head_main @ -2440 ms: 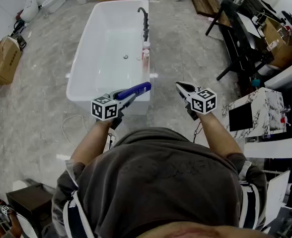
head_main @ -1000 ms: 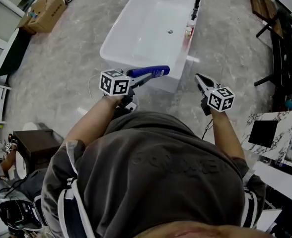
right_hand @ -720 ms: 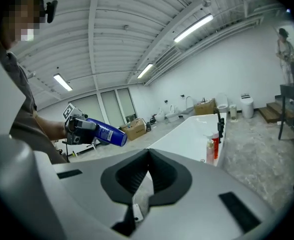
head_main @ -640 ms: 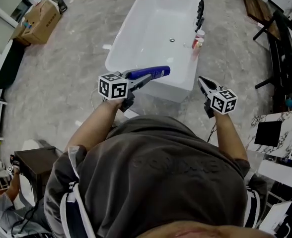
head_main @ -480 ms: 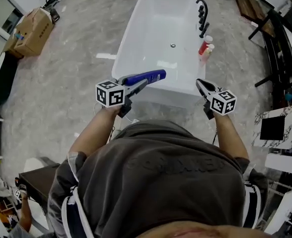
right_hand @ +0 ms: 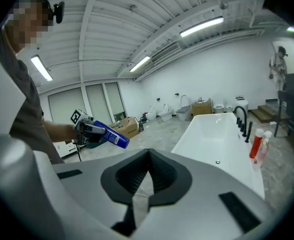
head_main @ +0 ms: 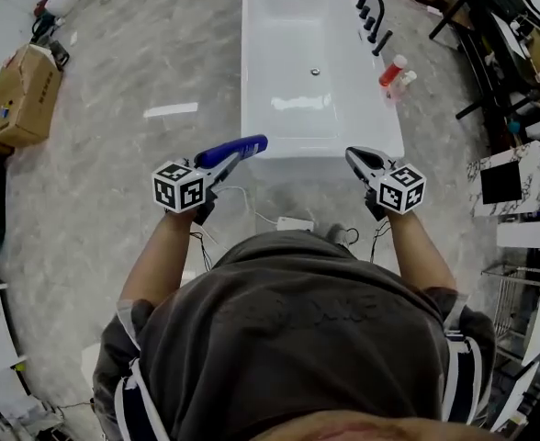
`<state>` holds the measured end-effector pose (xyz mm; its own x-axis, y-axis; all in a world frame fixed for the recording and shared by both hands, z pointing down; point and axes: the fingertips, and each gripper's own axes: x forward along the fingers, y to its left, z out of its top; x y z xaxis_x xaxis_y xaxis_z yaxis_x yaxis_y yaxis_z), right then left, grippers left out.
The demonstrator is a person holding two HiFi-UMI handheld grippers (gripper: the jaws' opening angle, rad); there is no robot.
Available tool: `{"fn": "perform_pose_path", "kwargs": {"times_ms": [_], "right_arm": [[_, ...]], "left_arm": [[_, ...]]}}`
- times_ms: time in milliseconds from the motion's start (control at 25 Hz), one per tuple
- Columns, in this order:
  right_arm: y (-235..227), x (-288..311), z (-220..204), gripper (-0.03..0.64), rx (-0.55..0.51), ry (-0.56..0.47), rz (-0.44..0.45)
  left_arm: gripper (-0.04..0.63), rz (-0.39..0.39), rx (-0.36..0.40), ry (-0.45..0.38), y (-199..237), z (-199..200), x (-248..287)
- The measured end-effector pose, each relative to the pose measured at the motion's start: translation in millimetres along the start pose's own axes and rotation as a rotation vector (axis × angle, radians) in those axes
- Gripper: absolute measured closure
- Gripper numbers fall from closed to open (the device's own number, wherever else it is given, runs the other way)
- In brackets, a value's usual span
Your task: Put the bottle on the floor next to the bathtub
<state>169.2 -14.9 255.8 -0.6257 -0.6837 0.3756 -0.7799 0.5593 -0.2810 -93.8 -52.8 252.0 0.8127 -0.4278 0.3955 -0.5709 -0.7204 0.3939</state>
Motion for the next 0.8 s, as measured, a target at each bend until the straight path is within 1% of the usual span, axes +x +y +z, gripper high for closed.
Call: {"fn": "perform_pose_path", "kwargs": {"times_ms": [120, 200, 400, 560, 680, 800], "right_arm": [[5.7, 5.1, 8.3, 0.624, 0.0, -0.014, -0.022], [7.4, 7.8, 14.6, 0.624, -0.006, -0.024, -0.017], [5.5, 13.3, 24.8, 0.624, -0.051, -0.033, 0.032], [-7.7, 5.7, 23.4, 0.624, -0.066, -0.039, 0.073], [-14.7, -5.2, 17.0, 0.624, -0.091, -0.033, 0.116], [-32.6, -17.6, 4.8, 0.624, -0.101, -0.022, 0.151]], "left_arm": [[0.456, 0.001, -0.017, -0.025, 13.2, 7.9, -9.5], [0.456, 0.007, -0.021, -0.029, 16.0, 9.6, -11.8], [0.456, 0.056, -0.022, -0.033, 20.2, 9.6, -15.4], [0.456, 0.105, -0.058, -0.048, 11.0, 0.8, -6.2], [0.456, 0.142, -0.071, -0.023, -0.2, -15.6, 7.6], [0.456, 0.186, -0.077, 0.024, -13.1, -33.6, 30.5]]}}
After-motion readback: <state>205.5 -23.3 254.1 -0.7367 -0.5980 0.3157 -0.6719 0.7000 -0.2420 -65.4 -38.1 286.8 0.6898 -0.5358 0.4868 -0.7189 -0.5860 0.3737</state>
